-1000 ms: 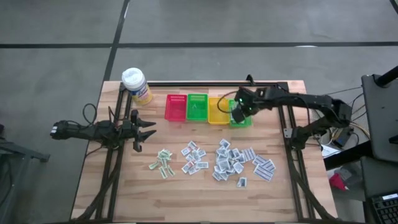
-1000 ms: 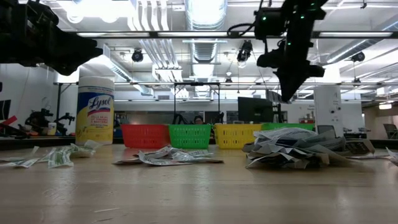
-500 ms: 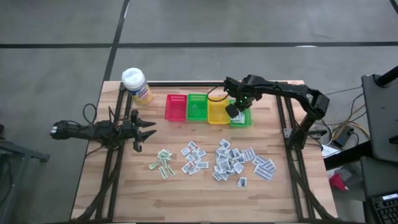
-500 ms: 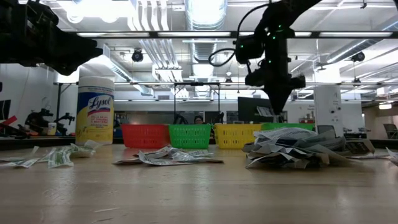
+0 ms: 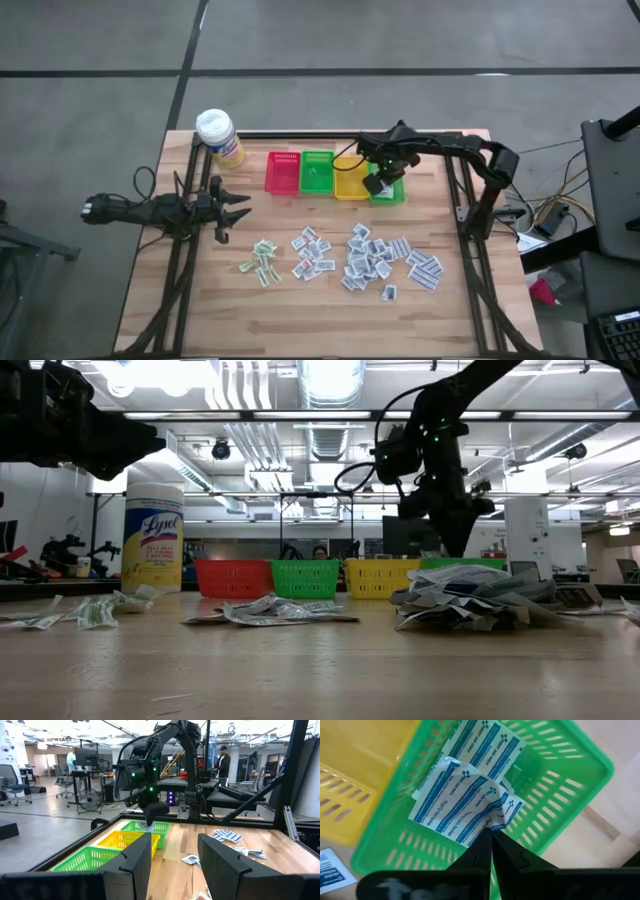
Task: Pick & Place First Aid Supplies
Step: Put the blue bandage into the right green bin
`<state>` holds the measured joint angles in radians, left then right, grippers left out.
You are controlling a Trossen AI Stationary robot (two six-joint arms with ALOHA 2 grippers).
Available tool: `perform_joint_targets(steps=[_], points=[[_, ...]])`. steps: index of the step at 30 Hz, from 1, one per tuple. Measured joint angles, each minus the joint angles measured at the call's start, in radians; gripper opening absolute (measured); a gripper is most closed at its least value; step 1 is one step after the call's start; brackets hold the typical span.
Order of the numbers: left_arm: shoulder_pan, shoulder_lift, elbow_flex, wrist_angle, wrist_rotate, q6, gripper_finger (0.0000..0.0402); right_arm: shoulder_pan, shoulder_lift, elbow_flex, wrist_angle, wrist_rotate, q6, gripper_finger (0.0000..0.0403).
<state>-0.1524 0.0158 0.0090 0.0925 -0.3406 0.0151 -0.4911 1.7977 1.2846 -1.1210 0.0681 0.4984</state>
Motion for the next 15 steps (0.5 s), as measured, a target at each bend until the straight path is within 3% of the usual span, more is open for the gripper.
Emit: perform_joint_targets(steps=[15], points=[[0.0, 0.0, 0.0, 0.0, 0.0, 0.0, 0.0158, -0.001, 0.006, -0.01, 0.003, 0.021, -0.039, 0.0013]])
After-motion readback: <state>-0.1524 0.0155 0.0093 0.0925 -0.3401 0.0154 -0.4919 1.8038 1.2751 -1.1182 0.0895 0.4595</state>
